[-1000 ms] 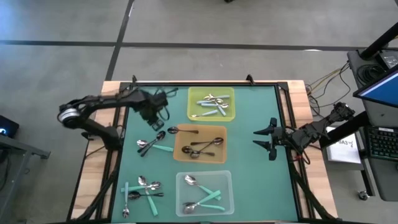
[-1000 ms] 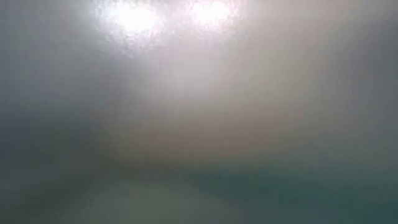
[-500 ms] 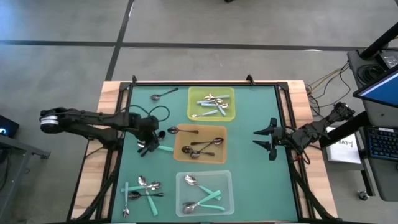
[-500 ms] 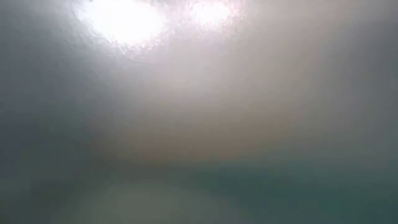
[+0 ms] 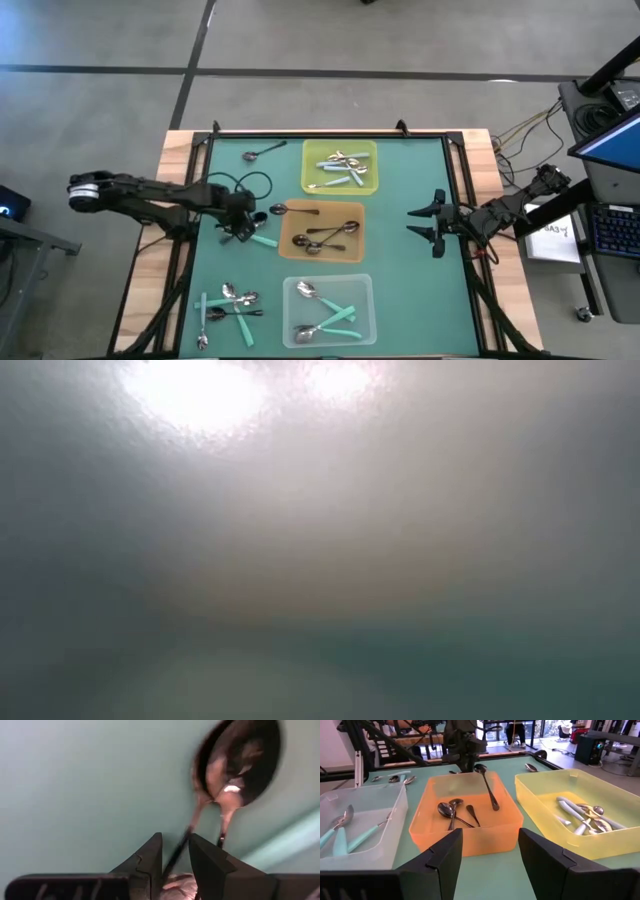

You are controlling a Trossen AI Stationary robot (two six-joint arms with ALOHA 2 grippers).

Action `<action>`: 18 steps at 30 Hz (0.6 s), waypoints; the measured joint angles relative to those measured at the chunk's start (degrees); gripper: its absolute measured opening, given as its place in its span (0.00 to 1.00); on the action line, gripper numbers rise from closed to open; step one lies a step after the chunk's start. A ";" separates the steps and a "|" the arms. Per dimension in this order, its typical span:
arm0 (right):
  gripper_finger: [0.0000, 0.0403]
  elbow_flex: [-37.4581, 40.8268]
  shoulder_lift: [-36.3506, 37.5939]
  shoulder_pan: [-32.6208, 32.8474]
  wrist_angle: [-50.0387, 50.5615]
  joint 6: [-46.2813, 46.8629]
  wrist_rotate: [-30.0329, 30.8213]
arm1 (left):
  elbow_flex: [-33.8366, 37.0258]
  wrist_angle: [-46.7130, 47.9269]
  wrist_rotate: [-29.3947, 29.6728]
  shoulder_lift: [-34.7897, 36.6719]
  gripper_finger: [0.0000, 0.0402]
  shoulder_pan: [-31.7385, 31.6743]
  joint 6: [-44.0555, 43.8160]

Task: Sort silverware by color (type)
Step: Put the black spoon into the orange bin

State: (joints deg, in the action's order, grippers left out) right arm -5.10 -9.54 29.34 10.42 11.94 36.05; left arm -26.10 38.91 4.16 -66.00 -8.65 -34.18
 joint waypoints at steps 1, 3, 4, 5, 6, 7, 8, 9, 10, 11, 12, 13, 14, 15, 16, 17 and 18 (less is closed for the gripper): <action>0.46 0.00 -0.01 0.00 0.00 0.00 0.01 | -0.01 -0.05 0.02 -0.41 0.20 -0.03 0.01; 0.46 0.00 0.00 0.00 0.01 0.00 0.00 | -0.07 -0.14 0.04 -1.16 0.20 -0.02 0.01; 0.46 0.00 0.00 -0.01 0.01 0.00 0.00 | -0.21 -0.19 0.04 -1.70 0.20 0.01 0.03; 0.46 0.01 -0.01 -0.01 0.01 0.00 0.01 | -0.21 -0.22 0.04 -2.17 0.20 0.01 0.02; 0.46 0.00 0.00 -0.02 -0.01 0.00 0.00 | -0.20 -0.39 0.03 -2.62 0.20 0.01 0.19; 0.46 0.01 0.00 0.00 0.02 0.00 0.00 | -0.22 -0.53 0.04 -3.24 0.19 0.01 0.55; 0.46 0.00 0.00 -0.02 0.02 0.00 0.00 | -0.25 -0.58 0.04 -3.65 0.19 0.01 0.74; 0.46 0.00 0.00 -0.02 0.00 0.00 0.00 | -0.24 -0.80 0.07 -3.91 0.19 0.01 0.81; 0.46 0.02 0.00 0.00 0.00 0.00 0.00 | -0.24 -0.98 0.09 -4.15 0.18 0.01 0.73; 0.46 0.00 0.00 0.00 0.02 0.00 0.00 | -0.39 -0.98 0.33 -4.32 0.16 -0.01 0.67; 0.46 0.00 0.00 0.00 0.04 0.00 0.00 | -0.53 -1.11 0.62 -4.31 0.13 0.01 0.48; 0.46 0.01 -0.02 -0.02 0.01 0.00 0.02 | -0.69 -1.35 0.95 -4.14 0.09 -0.01 -0.06; 0.46 0.00 0.00 -0.01 0.00 0.00 0.00 | -0.88 -1.36 1.50 -4.01 0.05 -0.02 -0.78; 0.46 0.01 0.00 -0.01 0.01 0.00 0.00 | -1.18 -1.26 2.34 -3.77 0.02 -0.02 -1.68; 0.46 0.00 -0.01 0.00 0.04 0.00 0.00 | -1.35 -1.14 3.34 -3.45 0.02 0.00 -2.22; 0.46 0.00 -0.02 -0.02 -0.01 0.00 0.02 | -1.45 -0.92 5.08 -3.12 0.02 0.01 -2.40; 0.46 0.00 -0.01 -0.01 -0.01 0.00 0.00 | -1.70 -0.23 7.19 -2.92 0.02 -0.09 -2.51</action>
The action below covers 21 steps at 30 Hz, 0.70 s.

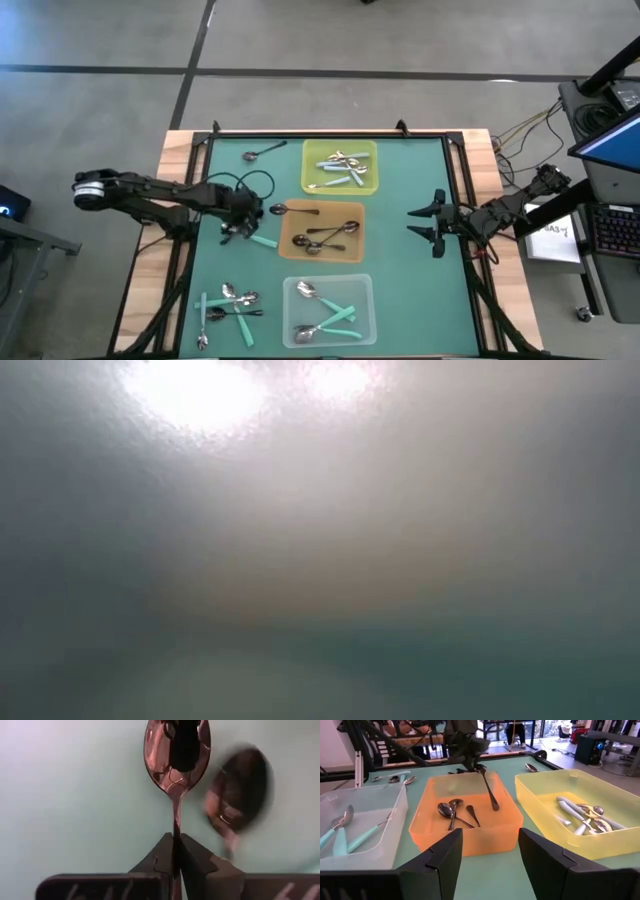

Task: Sort silverware by color (type)
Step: Put the black spoon into the orange bin

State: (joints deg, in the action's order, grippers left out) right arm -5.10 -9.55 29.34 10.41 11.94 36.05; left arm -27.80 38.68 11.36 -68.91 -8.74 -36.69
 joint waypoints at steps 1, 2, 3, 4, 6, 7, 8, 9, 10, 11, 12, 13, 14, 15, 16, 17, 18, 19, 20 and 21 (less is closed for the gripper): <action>0.46 0.00 0.01 -0.01 0.07 0.00 0.00 | -0.33 0.48 1.63 0.31 0.01 -0.06 -0.36; 0.46 0.01 0.01 0.00 0.05 0.00 0.00 | -0.78 1.09 3.00 0.66 0.01 -0.05 -0.90; 0.46 0.00 0.01 -0.01 0.01 0.00 0.00 | -1.35 2.18 4.04 0.97 0.01 0.00 -1.48; 0.46 0.00 0.01 0.01 0.01 0.00 0.00 | -1.92 3.50 4.83 1.16 0.01 0.06 -1.62; 0.46 0.00 0.01 0.00 0.02 0.00 0.00 | -3.57 5.20 5.35 1.57 0.01 -0.01 -1.10; 0.46 0.00 0.01 -0.01 -0.01 0.00 0.00 | -4.62 5.31 5.46 1.88 0.01 0.07 -0.40; 0.46 0.00 0.01 0.00 0.02 0.00 0.00 | -5.78 5.19 5.44 2.18 0.01 0.35 0.03; 0.46 0.00 0.01 -0.01 0.03 0.00 0.00 | -7.00 5.20 5.44 2.28 0.01 0.78 0.18; 0.46 0.00 0.01 -0.01 0.01 0.00 0.00 | -8.35 5.27 5.45 2.29 0.00 1.15 0.38; 0.46 0.00 0.01 0.01 0.01 0.00 0.00 | -9.81 5.31 5.52 2.31 0.00 1.54 0.75; 0.46 0.00 0.01 0.01 0.01 0.00 0.00 | -11.46 5.23 5.78 2.31 0.00 1.96 1.21; 0.46 0.00 0.01 0.01 0.01 0.00 0.00 | -13.18 4.88 6.25 2.16 0.00 2.44 1.68; 0.46 0.00 0.01 -0.01 0.01 0.00 0.00 | -14.98 4.81 6.81 1.84 0.00 2.94 2.08; 0.46 0.00 0.01 0.01 0.01 0.00 0.00 | -16.70 4.83 7.70 1.36 0.00 3.47 2.56; 0.46 0.00 0.01 -0.01 0.01 0.00 0.00 | -18.48 4.90 8.61 0.65 0.00 4.07 3.31; 0.46 0.00 0.01 -0.01 0.01 0.00 0.00 | -20.27 4.93 9.45 -0.21 0.00 4.74 4.30; 0.46 0.01 0.01 0.01 0.01 0.00 0.00 | -22.17 4.87 10.26 -1.30 0.00 5.33 5.43; 0.46 0.00 0.01 0.00 0.01 0.00 0.00 | -23.94 4.81 10.65 -2.55 0.00 5.87 6.65; 0.46 0.00 0.01 -0.01 0.01 0.00 0.00 | -25.59 4.88 10.63 -4.02 0.00 6.37 7.83; 0.46 0.00 0.01 -0.01 0.01 0.00 0.00 | -27.21 4.88 10.62 -5.80 0.00 6.83 8.90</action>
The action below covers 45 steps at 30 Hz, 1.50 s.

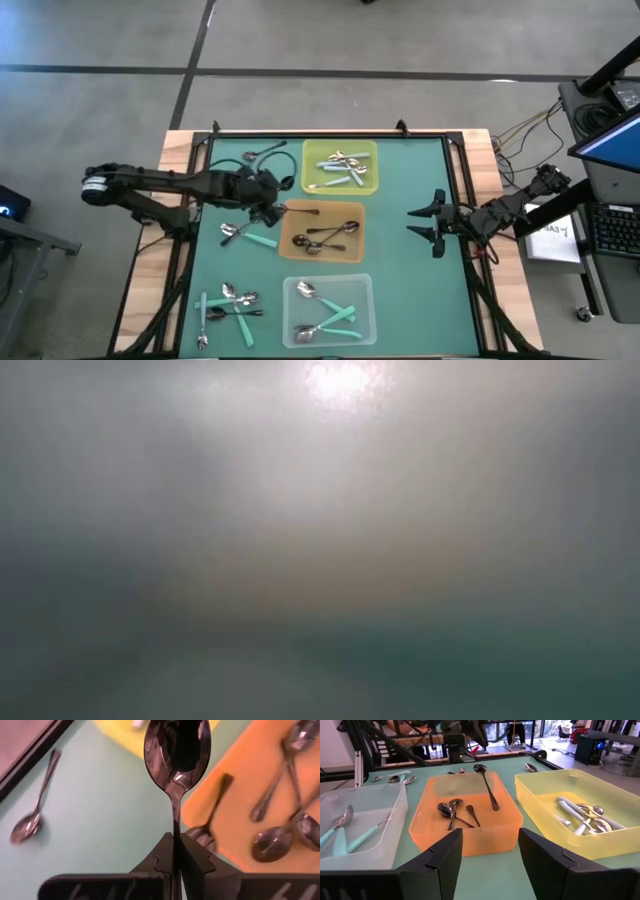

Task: Sort silverware by color (type)
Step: Put the black spoon into the orange bin, then put the green spoon into the transparent bin

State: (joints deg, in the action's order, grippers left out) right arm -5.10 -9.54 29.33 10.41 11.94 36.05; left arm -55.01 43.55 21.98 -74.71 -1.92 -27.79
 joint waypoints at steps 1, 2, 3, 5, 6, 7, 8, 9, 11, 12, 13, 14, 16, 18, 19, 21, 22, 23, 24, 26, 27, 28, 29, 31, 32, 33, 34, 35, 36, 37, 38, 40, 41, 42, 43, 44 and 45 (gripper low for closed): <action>0.46 0.00 0.00 0.02 0.02 0.00 0.00 | -1.50 0.01 -0.02 -1.78 0.00 0.46 0.93; 0.46 0.00 0.00 0.00 0.00 0.00 0.00 | -2.70 -0.05 -0.08 -3.52 0.00 0.81 1.60; 0.46 0.01 0.00 0.02 0.00 0.00 0.00 | -3.80 -0.09 -0.53 -5.25 0.00 1.12 2.02; 0.46 0.00 0.00 0.01 0.00 0.00 0.00 | -5.35 -1.11 -2.28 -8.33 0.00 1.74 2.23; 0.46 0.00 0.00 0.02 0.00 0.00 0.00 | -5.88 -2.57 -3.51 -9.72 0.00 2.14 2.26; 0.46 0.00 0.00 0.01 0.00 0.00 0.00 | -6.20 -4.50 -5.00 -10.89 0.00 2.61 2.26; 0.46 0.00 0.00 0.01 0.02 0.00 0.00 | -6.26 -6.78 -6.63 -11.86 0.00 3.09 2.27; 0.46 0.02 0.00 0.00 0.00 0.00 0.00 | -6.26 -9.27 -8.32 -12.68 0.00 3.54 2.28; 0.46 0.02 0.00 0.00 0.00 0.00 0.00 | -6.26 -14.86 -11.28 -14.22 0.00 4.25 2.35; 0.46 0.00 0.00 0.00 0.00 0.00 0.00 | -6.26 -16.81 -12.48 -14.97 0.00 4.41 2.40; 0.46 0.01 0.00 0.00 0.01 0.00 0.00 | -6.26 -17.79 -13.11 -15.75 0.00 4.42 2.35; 0.46 0.00 0.00 0.02 0.01 0.00 0.00 | -6.26 -18.29 -13.38 -16.56 0.00 4.39 2.23; 0.46 0.00 0.00 0.02 0.00 0.00 0.00 | -6.24 -18.50 -13.41 -17.89 0.01 4.36 1.20; 0.46 0.00 0.00 0.00 0.00 0.00 0.00 | -6.23 -18.52 -13.40 -18.80 0.04 4.28 0.25; 0.46 0.00 0.00 0.01 0.02 0.00 0.00 | -6.20 -18.52 -13.40 -19.03 0.05 4.29 0.21; 0.46 0.00 0.00 0.00 0.00 0.00 0.00 | -6.15 -18.68 -13.42 -19.08 0.09 4.29 0.15; 0.46 0.00 0.00 0.00 0.00 0.00 0.00 | -6.15 -19.27 -13.41 -19.04 0.11 4.29 0.25; 0.46 0.00 0.00 0.02 0.01 0.00 0.00 | -6.15 -19.98 -13.42 -19.02 0.13 4.31 0.36; 0.46 0.00 0.00 0.01 0.01 0.00 0.00 | -6.15 -20.17 -13.47 -18.99 0.15 4.34 0.45; 0.46 0.02 0.00 0.02 0.00 0.00 0.00 | -6.13 -20.31 -13.51 -18.90 0.19 4.27 0.53; 0.46 0.00 0.00 0.00 0.02 0.00 0.00 | -6.13 -20.17 -13.51 -18.83 0.22 4.21 0.77; 0.46 0.01 0.00 0.02 0.00 0.00 0.00 | -6.12 -19.36 -13.54 -18.57 0.24 4.18 0.91; 0.46 0.02 0.00 0.01 0.00 0.00 0.00 | -5.98 -17.77 -13.55 -18.13 0.26 4.11 0.92; 0.46 0.01 0.00 0.01 0.00 0.00 0.00 | -5.47 -13.40 -13.58 -16.74 0.30 3.61 0.90; 0.46 0.01 0.00 0.02 0.02 0.00 0.00 | -4.95 -11.71 -13.56 -15.80 0.31 3.20 0.56; 0.46 0.00 0.00 0.02 0.00 0.00 0.00 | -4.13 -10.31 -13.53 -14.49 0.32 2.74 0.10; 0.46 0.02 0.00 0.00 0.02 0.00 0.00 | -2.95 -9.33 -13.50 -12.97 0.32 2.37 -0.34; 0.46 0.00 0.00 0.02 0.00 0.00 0.00 | -1.65 -9.08 -13.42 -11.20 0.33 2.02 -1.08; 0.46 0.00 0.00 0.00 0.00 0.00 0.00 | -0.26 -9.31 -13.36 -9.28 0.33 1.79 -2.31; 0.46 0.01 0.00 0.02 0.02 0.00 0.00 | 1.31 -9.59 -13.37 -7.21 0.33 1.66 -4.01; 0.46 0.00 0.00 0.01 0.01 0.00 0.00 | 3.07 -9.54 -13.39 -5.30 0.33 1.62 -6.13; 0.46 0.00 0.00 0.02 0.02 0.00 0.00 | 7.17 -9.37 -13.40 -1.73 0.32 1.60 -10.30; 0.46 0.00 0.00 0.01 0.00 0.00 0.00 | 9.52 -9.28 -13.43 0.00 0.32 1.60 -12.18; 0.46 0.00 0.00 0.00 0.00 0.00 0.00 | 11.98 -9.00 -13.49 1.68 0.32 1.60 -14.17; 0.46 0.00 0.00 0.02 0.02 0.00 0.00 | 14.15 -8.82 -13.53 3.17 0.31 1.60 -16.01; 0.46 0.02 0.00 0.00 0.00 0.00 0.00 | 16.32 -9.07 -13.55 4.57 0.31 1.60 -17.76; 0.46 0.00 0.00 0.00 0.02 0.00 0.00 | 18.21 -9.00 -13.64 5.82 0.31 1.77 -19.41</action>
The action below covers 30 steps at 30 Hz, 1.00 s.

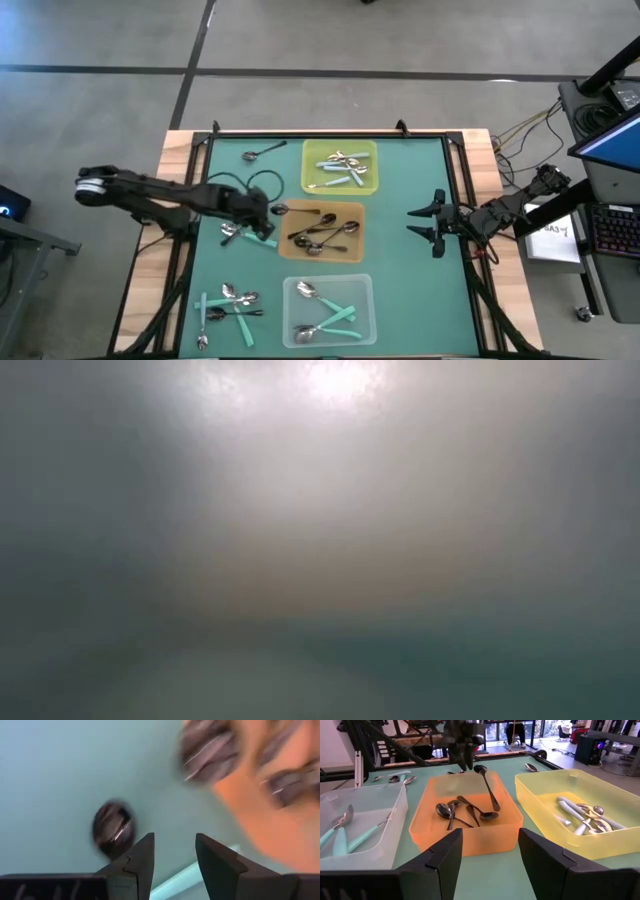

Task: Sort silverware by color (type)
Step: Put the green spoon into the transparent bin

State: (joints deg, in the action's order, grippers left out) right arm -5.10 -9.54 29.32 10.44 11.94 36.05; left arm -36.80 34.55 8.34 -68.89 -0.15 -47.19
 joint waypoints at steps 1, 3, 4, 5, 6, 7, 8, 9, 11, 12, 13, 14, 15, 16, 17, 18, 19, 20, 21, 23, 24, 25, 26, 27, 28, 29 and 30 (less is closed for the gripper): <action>0.46 0.02 0.00 0.02 -0.04 0.00 0.00 | 1.66 0.05 -0.29 1.24 0.31 0.39 -1.22; 0.46 0.01 0.00 0.02 0.00 0.00 0.00 | 4.14 -0.42 -2.08 3.21 0.31 1.66 -1.70; 0.46 0.00 0.00 0.00 -0.02 0.00 0.00 | 5.07 -0.98 -3.19 4.06 0.31 2.36 -1.07; 0.46 0.01 0.00 0.02 -0.02 0.00 0.00 | 5.87 -1.35 -4.03 4.69 0.31 3.12 0.18; 0.46 0.00 0.00 0.02 -0.02 0.00 0.00 | 6.45 -1.53 -4.81 5.21 0.31 3.79 2.37; 0.46 0.02 0.00 0.00 -0.02 0.00 0.00 | 6.89 -1.55 -4.84 5.54 0.31 4.54 4.78; 0.46 0.02 0.00 0.02 -0.02 0.00 0.00 | 7.35 -1.62 -4.87 5.82 0.31 5.16 7.38; 0.46 0.00 0.00 0.00 -0.03 0.00 0.00 | 7.81 -1.61 -4.83 6.02 0.31 5.66 10.35; 0.46 0.00 0.00 0.01 -0.02 0.00 0.00 | 8.82 -1.99 -4.83 6.03 0.31 6.32 16.69; 0.46 0.01 0.00 0.00 -0.02 0.00 0.00 | 9.33 -2.03 -4.81 5.94 0.31 6.38 19.80; 0.46 0.00 0.00 0.01 -0.02 0.00 0.00 | 9.78 -1.99 -4.79 5.76 0.31 6.38 22.66; 0.46 0.00 0.00 0.01 -0.02 0.00 0.00 | 10.07 -1.98 -4.72 5.48 0.31 6.36 25.27; 0.46 0.00 0.00 0.01 -0.02 0.00 0.00 | 10.20 -2.02 -4.47 5.17 0.31 6.36 27.75; 0.46 0.00 0.00 0.02 -0.02 0.00 0.00 | 10.29 -2.18 -4.15 4.91 0.31 6.36 29.25; 0.46 0.02 0.00 0.02 -0.02 0.00 0.00 | 10.32 -2.42 -3.84 4.68 0.31 6.37 29.57; 0.46 0.00 0.00 0.02 -0.02 0.00 0.00 | 10.32 -2.69 -3.38 4.38 0.31 6.36 29.61; 0.46 0.00 0.00 0.02 -0.02 0.00 0.00 | 10.32 -2.72 -2.99 4.05 0.31 6.36 29.58; 0.46 0.00 0.00 0.01 -0.02 0.00 0.00 | 10.32 -2.63 -2.56 3.73 0.31 6.36 29.54; 0.46 0.00 0.00 0.00 -0.02 0.00 0.00 | 10.32 -2.73 -2.24 3.40 0.31 6.36 29.48; 0.46 0.01 0.00 0.01 -0.02 0.00 0.00 | 10.28 -3.16 -2.02 2.43 0.31 6.36 29.41; 0.46 0.00 0.00 0.01 -0.02 0.00 0.00 | 10.26 -3.38 -2.12 1.84 0.31 6.38 29.39; 0.46 0.00 0.00 0.02 -0.02 0.00 0.00 | 10.27 -3.34 -2.02 0.99 0.31 6.39 29.39; 0.46 0.00 0.00 0.02 -0.02 0.00 0.00 | 10.37 -3.31 -2.33 -0.01 0.31 6.36 29.39; 0.46 0.02 0.00 0.02 -0.02 0.00 0.00 | 10.31 -3.69 -2.83 -0.83 0.31 6.36 29.51; 0.46 0.02 0.00 0.00 -0.02 0.00 0.00 | 10.24 -3.99 -3.17 -1.76 0.31 6.36 29.64; 0.46 0.00 0.00 0.02 -0.02 0.00 0.00 | 10.10 -4.09 -3.26 -2.87 0.31 6.36 29.69; 0.46 0.02 0.00 0.01 -0.02 0.00 0.00 | 10.09 -4.14 -3.31 -3.94 0.31 6.36 29.67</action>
State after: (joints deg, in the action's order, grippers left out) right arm -5.09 -9.54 29.33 10.42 11.94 36.05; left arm -26.71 30.41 5.03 -72.83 6.22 -17.52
